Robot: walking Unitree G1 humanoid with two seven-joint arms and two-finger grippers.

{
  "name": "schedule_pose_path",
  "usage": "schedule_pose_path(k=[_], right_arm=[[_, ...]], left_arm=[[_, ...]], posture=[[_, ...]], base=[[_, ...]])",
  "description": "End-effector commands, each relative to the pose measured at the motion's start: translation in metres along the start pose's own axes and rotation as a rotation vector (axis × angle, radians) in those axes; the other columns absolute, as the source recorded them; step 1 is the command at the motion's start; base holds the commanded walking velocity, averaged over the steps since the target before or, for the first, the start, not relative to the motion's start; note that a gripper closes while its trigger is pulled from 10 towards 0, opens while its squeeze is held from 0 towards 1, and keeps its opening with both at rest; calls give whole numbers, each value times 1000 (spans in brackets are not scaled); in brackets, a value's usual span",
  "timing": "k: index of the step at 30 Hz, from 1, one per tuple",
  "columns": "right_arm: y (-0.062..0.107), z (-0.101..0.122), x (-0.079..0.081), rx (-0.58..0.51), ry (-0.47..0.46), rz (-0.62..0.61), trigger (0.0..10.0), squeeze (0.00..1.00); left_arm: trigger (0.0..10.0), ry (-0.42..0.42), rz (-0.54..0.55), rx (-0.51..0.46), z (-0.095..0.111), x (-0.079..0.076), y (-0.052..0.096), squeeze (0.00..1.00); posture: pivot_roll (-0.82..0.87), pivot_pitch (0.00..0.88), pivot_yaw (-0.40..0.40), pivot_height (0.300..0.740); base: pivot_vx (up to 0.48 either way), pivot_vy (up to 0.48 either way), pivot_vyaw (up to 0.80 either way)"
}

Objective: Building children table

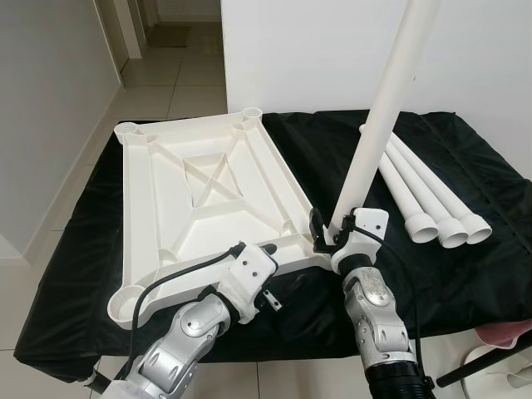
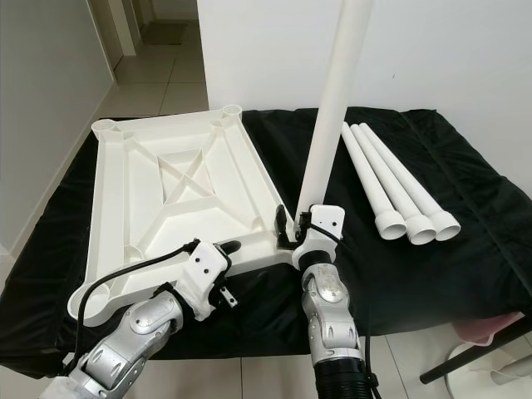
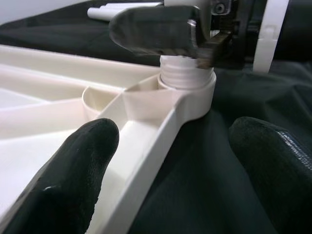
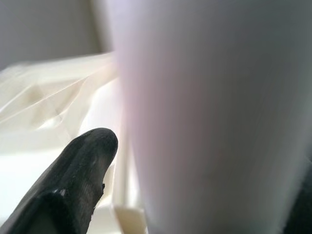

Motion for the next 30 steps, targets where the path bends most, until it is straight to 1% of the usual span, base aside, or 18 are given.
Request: schedule_pose_path(k=[1,4,6,7,8,9,11,12,14,15,16,17,18,21,25,30], right_arm=[[-1,-1,1,-7,-8,32,10000,0],[-2,-6,-4,-2,52,117,10000,0],[-2,-6,-4,-2,52,117,10000,0],[-3,-7,-5,-2,67,145,10000,0],[-3,-7,-5,-2,67,145,10000,0],[-5,-7,-4,-4,78,211,10000,0],[-5,-7,-4,-4,78,211,10000,0],[-9,-7,-1,-15,103,324,10000,0],[-9,-7,-1,-15,103,324,10000,0],[-15,-7,2,-24,133,410,8118,0],[-17,-8,2,-22,140,435,4157,0],[-17,-8,2,-22,140,435,4157,0],[-19,-10,2,-14,158,447,0,0],[-22,-13,-2,8,151,443,0,0],[-22,-17,-5,23,147,453,0,0],[-20,-18,-8,23,137,454,0,0]], left_arm=[[10000,4,-78,35,-4,-6,1,0],[10000,2,-71,33,-2,-6,1,0],[10000,2,-71,33,-2,-6,1,0],[10000,1,-70,32,-2,-6,1,0],[10000,1,-70,32,-2,-6,1,0],[10000,0,-63,29,-1,-5,1,0],[10000,0,-63,29,-1,-5,1,0],[10000,1,-48,23,1,-3,2,0],[10000,1,-48,23,1,-3,2,0],[10000,1,-41,18,3,-3,2,0],[10000,0,-40,17,4,-3,2,0],[10000,0,-40,17,4,-3,2,0],[10000,-1,-39,17,4,-3,2,0],[10000,-3,-37,18,5,-2,3,0],[10000,-1,-24,20,5,0,5,0],[10000,4,-18,18,4,-2,5,0]], posture=[[-41,0,8,740],[-35,0,5,740],[-35,0,5,740],[-35,0,5,740],[-35,0,5,740],[-26,0,3,740],[-26,0,3,740],[-24,0,6,740],[-24,0,6,740],[-15,0,9,740],[-15,0,9,740],[-15,0,9,740],[-11,0,10,740],[-9,0,9,740],[0,0,-1,740],[1,0,-7,740]], base=[[0,0,0],[0,0,0],[0,0,0],[0,0,0],[0,0,0],[0,0,0],[0,0,0],[0,0,0],[0,0,0],[0,0,0],[0,0,0],[0,0,0],[0,0,0],[0,0,0],[0,0,0],[0,0,0]])
Point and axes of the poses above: a point about 5 cm out from each wrist's last joint towards the gripper, its own y axis pointing back from the gripper into the wrist, its own z axis along the axis of the wrist's last joint, x = y × z, the point moved 2 cm from there along -y, pointing out of the wrist towards the gripper, and after that the axes turned 13 degrees about y, right-handed, at the moved point
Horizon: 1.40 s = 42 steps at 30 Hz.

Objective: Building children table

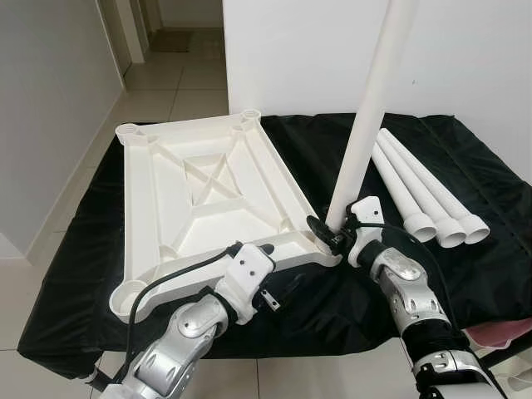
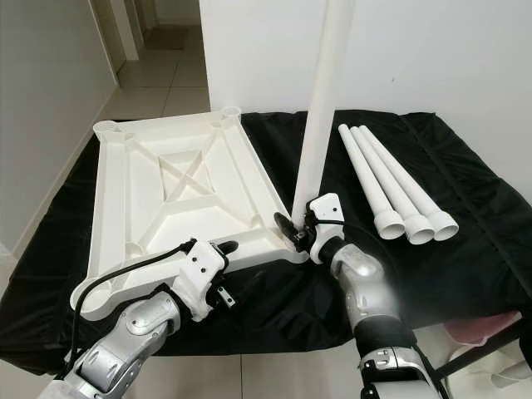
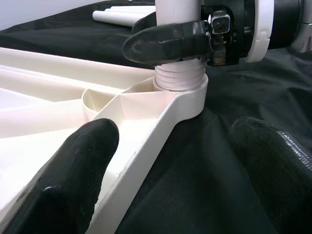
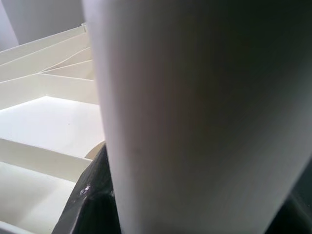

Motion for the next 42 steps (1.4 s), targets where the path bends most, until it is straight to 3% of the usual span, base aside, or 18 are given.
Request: schedule_pose_path(k=[1,2,3,4,5,10,18,21,24,27,28,30,32,36,42], right_arm=[[2,-6,6,18,-4,41,0,0],[2,-7,5,13,-6,46,0,0],[2,-7,5,12,-14,37,1176,0],[3,-7,4,12,-19,30,1176,0],[3,-6,5,11,-29,14,10000,0],[1,2,12,-32,-93,-51,10000,0],[-2,9,20,-17,-120,-201,10000,0],[-1,7,19,56,-129,-341,10000,0],[0,6,19,87,-134,-396,10000,0],[5,6,20,156,-139,-581,10000,0],[5,6,20,156,-139,-581,10000,0],[10,7,25,197,-158,-737,10000,0],[12,8,27,209,-168,-789,10000,0],[6,13,38,229,-168,-777,10000,0],[9,11,29,244,-171,-807,10000,0]], left_arm=[[10000,1,-33,21,-2,-3,2,0],[10000,2,-32,22,-2,-3,2,0],[10000,4,-32,22,-2,-4,1,0],[10000,5,-31,21,-2,-4,1,0],[10000,7,-31,21,-2,-5,2,0],[10000,9,-32,25,-3,-4,2,0],[10000,8,-33,30,-3,-4,2,0],[10000,9,-38,32,-3,-4,2,0],[10000,10,-39,33,-3,-5,2,0],[10000,11,-44,34,-4,-5,2,0],[10000,11,-44,34,-4,-5,2,0],[10000,11,-47,35,-4,-6,1,0],[10000,12,-48,35,-4,-6,1,0],[10000,15,-48,37,-4,-6,2,0],[10000,17,-52,42,-5,-8,3,0]], posture=[[1,0,-7,740],[1,0,-7,740],[-3,0,-12,740],[-4,1,-12,740],[-5,2,-10,740],[-9,4,-8,740],[-13,5,-2,740],[-17,4,2,740],[-17,4,3,740],[-21,5,7,740],[-21,5,7,740],[-20,7,6,740],[-20,7,6,740],[-23,13,9,740],[-20,19,9,740]], base=[[0,0,0],[0,0,0],[0,0,0],[0,0,0],[0,0,0],[0,0,0],[0,0,0],[0,0,0],[0,0,0],[0,0,0],[0,0,0],[0,0,0],[0,0,0],[0,0,0],[0,0,0]])
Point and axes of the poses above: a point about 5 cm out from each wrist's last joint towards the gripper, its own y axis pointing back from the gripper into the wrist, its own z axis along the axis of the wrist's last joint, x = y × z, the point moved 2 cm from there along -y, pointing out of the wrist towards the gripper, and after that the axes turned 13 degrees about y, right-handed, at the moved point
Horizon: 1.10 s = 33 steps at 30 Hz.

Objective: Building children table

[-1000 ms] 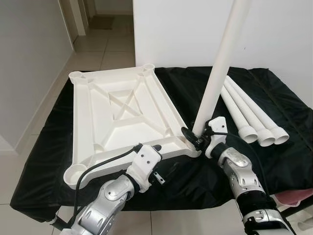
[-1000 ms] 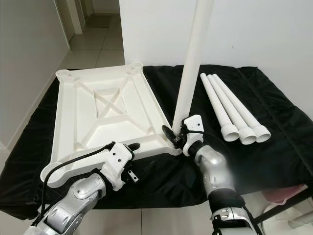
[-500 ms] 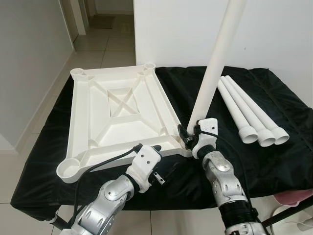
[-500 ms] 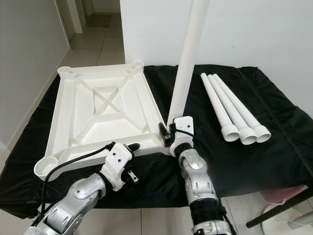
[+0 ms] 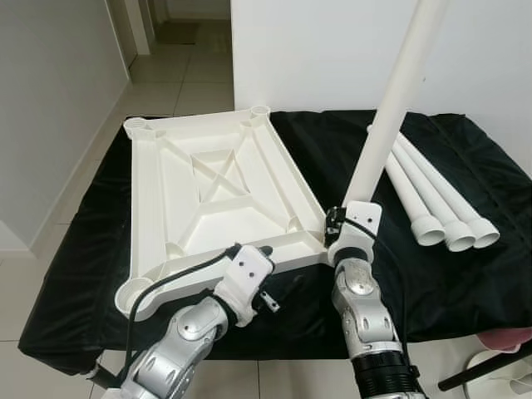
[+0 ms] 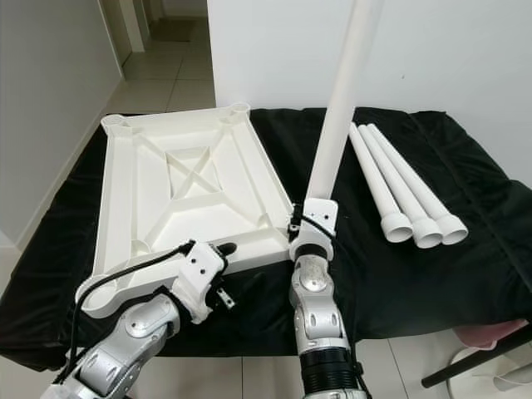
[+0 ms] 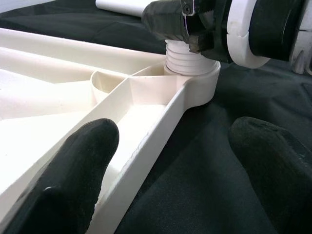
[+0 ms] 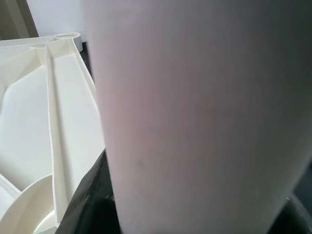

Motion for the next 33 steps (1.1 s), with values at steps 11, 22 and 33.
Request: schedule_pose_path(k=[11,22,33], right_arm=[[15,1,1,-77,-53,133,10000,0],[38,-10,-22,-137,-18,169,10000,0],[40,-8,-27,-183,16,197,10000,0]], left_arm=[[10000,-13,-19,21,0,4,4,0],[10000,-46,59,-13,12,29,6,0],[10000,-60,54,-17,16,34,3,0]], posture=[[-10,21,-2,740],[-22,21,5,740],[-41,19,19,740]], base=[[0,0,0],[0,0,0],[0,0,0]])
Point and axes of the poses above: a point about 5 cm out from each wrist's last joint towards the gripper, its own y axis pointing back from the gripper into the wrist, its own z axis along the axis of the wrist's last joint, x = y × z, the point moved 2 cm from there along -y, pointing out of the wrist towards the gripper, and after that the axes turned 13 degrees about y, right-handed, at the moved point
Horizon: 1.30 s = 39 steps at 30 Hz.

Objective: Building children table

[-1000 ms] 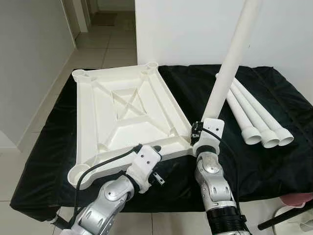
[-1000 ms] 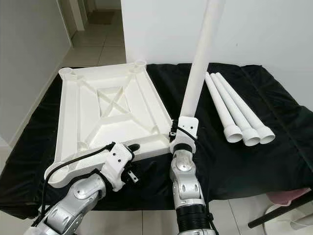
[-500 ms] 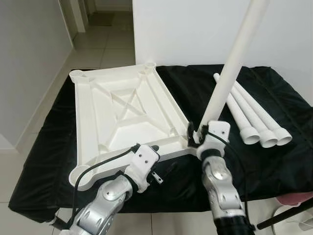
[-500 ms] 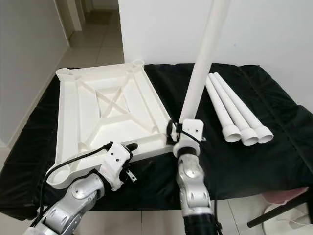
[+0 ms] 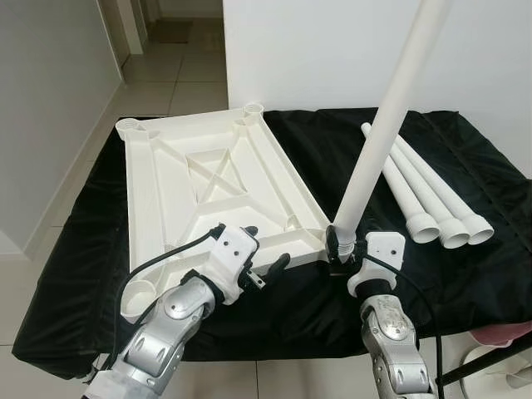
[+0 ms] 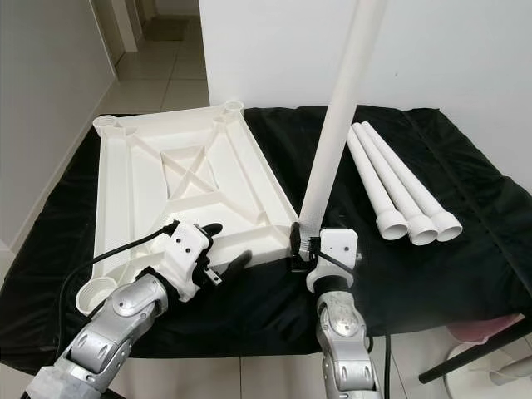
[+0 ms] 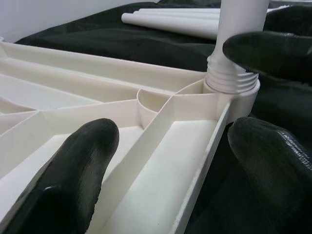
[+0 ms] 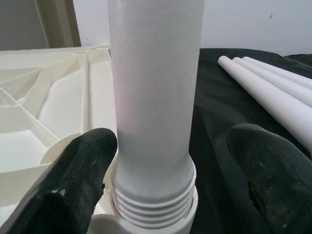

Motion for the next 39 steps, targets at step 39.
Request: schedule_pose_path(k=[39], right_arm=[[43,-22,2,-20,-32,201,10000,0]], left_arm=[[10000,-52,298,194,-12,61,-31,0]], posture=[[-93,0,44,740]], base=[[0,0,0]])
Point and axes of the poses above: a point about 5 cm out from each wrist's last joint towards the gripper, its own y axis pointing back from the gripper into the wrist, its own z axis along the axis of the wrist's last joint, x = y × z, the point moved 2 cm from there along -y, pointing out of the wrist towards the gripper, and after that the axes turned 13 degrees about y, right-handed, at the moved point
